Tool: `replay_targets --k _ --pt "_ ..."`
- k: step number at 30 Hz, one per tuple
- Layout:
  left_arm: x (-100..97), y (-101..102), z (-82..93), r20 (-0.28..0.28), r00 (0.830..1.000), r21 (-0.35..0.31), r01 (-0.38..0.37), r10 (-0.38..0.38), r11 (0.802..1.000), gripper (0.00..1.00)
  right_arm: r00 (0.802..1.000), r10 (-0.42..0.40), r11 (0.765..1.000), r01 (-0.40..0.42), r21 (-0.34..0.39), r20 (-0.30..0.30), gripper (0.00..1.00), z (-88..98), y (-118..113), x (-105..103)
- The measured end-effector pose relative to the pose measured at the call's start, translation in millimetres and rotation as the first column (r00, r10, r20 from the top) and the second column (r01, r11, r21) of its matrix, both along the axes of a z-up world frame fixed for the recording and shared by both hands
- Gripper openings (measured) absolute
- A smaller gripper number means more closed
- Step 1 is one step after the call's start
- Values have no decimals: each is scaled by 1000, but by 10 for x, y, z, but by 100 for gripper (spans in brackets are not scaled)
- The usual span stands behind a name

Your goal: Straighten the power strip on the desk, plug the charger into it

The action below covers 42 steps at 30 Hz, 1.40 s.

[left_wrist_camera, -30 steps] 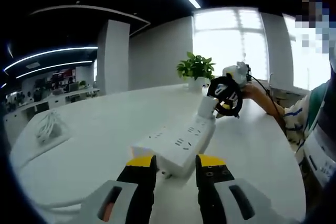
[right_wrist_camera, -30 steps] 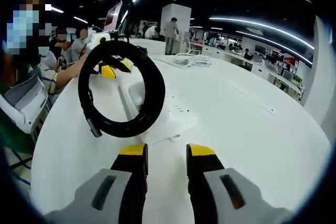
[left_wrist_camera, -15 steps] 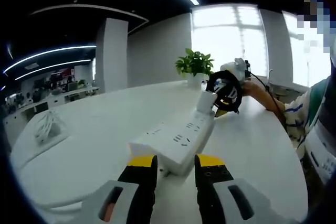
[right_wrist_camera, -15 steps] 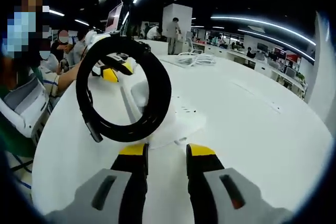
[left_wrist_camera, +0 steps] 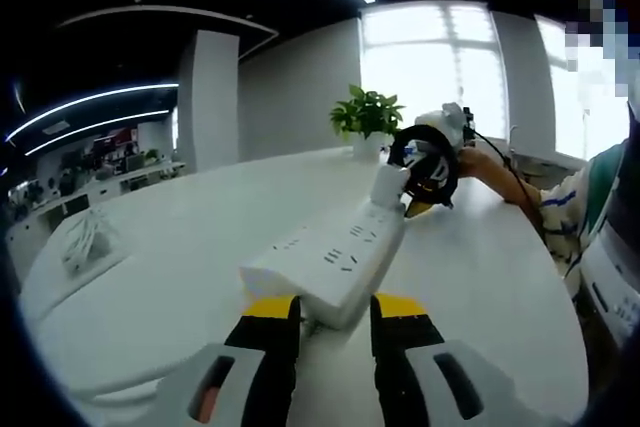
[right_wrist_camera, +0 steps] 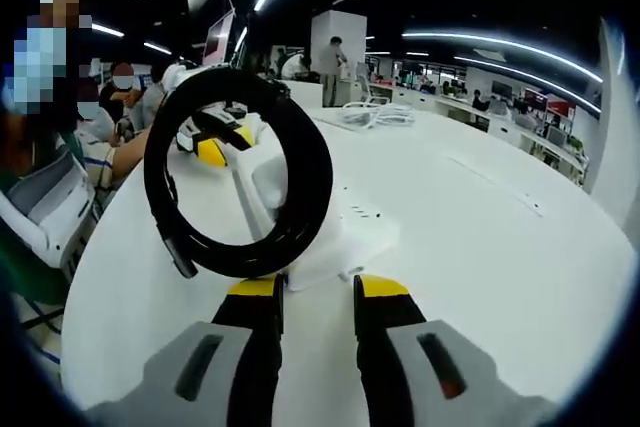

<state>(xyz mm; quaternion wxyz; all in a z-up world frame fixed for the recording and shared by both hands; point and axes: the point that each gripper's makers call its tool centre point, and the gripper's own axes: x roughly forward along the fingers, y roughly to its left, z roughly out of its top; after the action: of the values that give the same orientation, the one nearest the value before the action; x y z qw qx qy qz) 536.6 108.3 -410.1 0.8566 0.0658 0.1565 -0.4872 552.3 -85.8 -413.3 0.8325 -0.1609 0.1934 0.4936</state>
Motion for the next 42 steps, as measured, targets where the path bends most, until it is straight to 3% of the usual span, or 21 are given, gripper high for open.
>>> replay_targets --k 14,42 --pt "16 -5 -16 10 1000 17 -10 10 1000 27 1000 15 1000 -14 20 -27 22 -17 56 -32" --pt "119 3 -11 12 999 15 -44 44 999 24 999 3 999 -1 35 -47 22 -29 85 -7"
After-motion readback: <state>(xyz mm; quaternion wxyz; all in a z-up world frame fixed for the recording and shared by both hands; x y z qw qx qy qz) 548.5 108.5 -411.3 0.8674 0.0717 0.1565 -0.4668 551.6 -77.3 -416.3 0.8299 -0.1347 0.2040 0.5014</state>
